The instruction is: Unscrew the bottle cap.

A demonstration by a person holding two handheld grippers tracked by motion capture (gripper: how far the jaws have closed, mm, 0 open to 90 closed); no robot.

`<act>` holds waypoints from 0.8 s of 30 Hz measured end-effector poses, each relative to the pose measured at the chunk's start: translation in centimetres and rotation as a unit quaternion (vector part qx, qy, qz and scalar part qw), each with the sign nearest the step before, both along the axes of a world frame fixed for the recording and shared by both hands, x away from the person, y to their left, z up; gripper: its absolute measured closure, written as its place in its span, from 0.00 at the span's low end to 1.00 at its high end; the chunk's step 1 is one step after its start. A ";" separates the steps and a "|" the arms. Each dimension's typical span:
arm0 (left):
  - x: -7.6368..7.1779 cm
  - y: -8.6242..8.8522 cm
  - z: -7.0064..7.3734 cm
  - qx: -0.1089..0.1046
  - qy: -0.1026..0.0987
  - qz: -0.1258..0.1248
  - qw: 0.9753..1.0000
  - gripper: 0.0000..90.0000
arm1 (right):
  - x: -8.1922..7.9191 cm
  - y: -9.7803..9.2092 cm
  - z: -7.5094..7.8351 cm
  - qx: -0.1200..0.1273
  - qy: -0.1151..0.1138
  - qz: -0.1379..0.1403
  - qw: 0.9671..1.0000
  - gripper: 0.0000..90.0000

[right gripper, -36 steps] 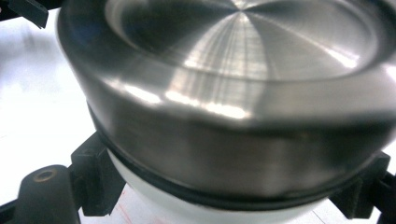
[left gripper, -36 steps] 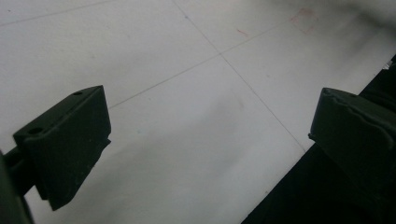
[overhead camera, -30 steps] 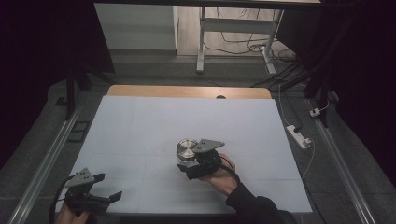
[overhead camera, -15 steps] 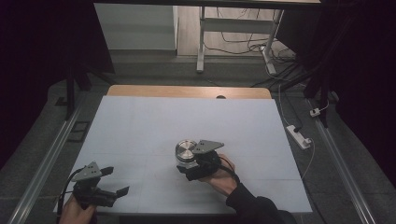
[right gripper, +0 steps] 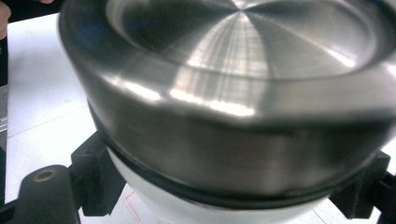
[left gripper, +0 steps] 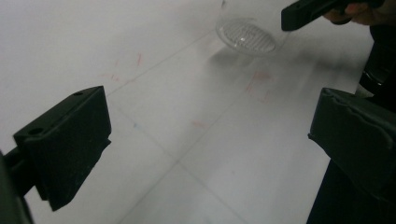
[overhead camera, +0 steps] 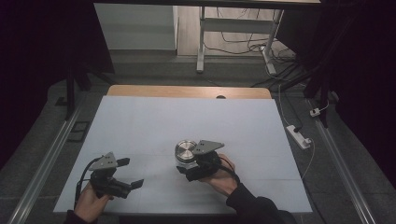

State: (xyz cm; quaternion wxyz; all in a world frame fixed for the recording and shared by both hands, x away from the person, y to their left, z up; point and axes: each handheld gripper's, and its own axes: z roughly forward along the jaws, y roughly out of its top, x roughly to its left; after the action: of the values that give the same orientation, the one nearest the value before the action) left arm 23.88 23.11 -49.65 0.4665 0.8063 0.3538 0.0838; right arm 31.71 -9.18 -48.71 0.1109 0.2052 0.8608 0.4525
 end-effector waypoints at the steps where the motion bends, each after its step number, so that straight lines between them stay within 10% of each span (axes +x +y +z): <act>1: 0.3 -0.3 0.1 -0.001 0.002 -0.004 1.000 0.00 | 0.0 0.0 0.0 0.000 -0.001 0.000 1.000 0.16; 24: 5.1 -4.9 2.7 0.043 -0.029 -0.076 0.996 0.00 | -0.2 0.0 0.0 -0.002 -0.002 0.010 1.000 0.16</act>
State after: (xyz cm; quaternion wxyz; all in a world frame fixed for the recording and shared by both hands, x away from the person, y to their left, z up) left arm 29.02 18.17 -46.93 0.4462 0.8475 0.2742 0.0867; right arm 31.50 -9.18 -48.72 0.1082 0.1956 0.8633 0.4525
